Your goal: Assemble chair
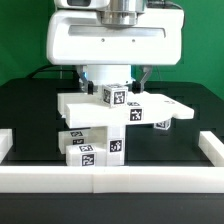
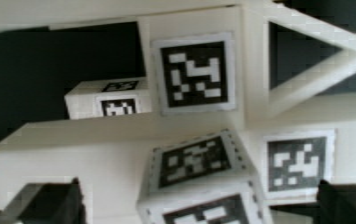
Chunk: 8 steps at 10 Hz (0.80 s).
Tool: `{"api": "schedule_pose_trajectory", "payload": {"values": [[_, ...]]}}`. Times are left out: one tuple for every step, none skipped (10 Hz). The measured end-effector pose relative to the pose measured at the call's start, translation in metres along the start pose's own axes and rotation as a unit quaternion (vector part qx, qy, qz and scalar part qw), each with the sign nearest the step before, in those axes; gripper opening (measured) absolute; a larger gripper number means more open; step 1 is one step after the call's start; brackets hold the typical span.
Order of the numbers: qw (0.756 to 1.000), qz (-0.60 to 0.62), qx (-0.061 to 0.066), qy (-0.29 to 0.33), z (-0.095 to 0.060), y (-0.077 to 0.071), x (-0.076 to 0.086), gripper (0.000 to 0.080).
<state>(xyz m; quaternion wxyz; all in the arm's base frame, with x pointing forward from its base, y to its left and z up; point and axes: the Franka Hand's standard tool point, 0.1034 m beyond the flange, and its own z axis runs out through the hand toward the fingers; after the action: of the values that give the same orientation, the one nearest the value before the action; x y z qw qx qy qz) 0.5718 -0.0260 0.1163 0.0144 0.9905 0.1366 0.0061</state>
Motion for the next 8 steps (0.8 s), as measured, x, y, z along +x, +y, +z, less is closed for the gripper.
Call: {"api": "schedule_pose_trajectory", "payload": {"values": [[1.0,-0.002,0.0,0.0,0.0001,0.0001,-0.0001,0.0649],[1.0,-0.001,0.0,0.0,0.0004,0.0002,-0.0002,0.0535],[1.0,-0.001,0.0,0.0,0.0004,0.0004,-0.0003,0.04],[1.0,0.007,0.0,0.0,0.0004,0.0005,-0.0003,0.04],[1.0,0.013,0.0,0.0,0.0004,0.0007,-0.0004,0.0286],[1.0,0.013,0.0,0.0,0.0004,0.0009,-0.0004,0.0287],[0.999,0.053,0.001,0.0,0.0005,0.0006,-0.0004,0.0287],[0.995,0.096,0.001,0.0,0.0005,0.0006,-0.0004,0.0287]]}}
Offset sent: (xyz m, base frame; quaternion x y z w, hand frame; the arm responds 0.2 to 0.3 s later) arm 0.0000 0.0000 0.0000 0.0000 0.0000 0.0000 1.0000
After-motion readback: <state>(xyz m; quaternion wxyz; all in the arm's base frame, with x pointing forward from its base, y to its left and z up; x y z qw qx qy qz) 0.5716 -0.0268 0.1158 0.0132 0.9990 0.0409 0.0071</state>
